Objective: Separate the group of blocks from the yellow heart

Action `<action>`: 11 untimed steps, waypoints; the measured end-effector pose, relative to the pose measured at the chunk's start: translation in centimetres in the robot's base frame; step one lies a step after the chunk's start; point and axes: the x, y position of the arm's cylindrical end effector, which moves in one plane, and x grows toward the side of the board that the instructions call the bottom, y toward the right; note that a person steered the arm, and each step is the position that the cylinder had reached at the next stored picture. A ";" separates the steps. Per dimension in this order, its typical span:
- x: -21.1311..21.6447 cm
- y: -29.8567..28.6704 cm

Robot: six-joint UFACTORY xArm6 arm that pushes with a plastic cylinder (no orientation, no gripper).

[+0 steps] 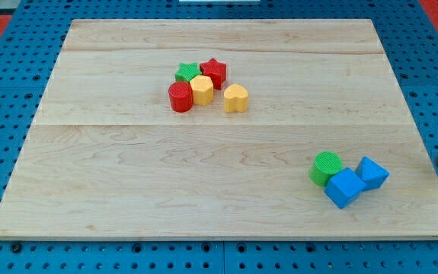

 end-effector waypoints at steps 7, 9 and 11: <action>-10.7 -23.8; -14.3 -31.6; -13.8 -37.0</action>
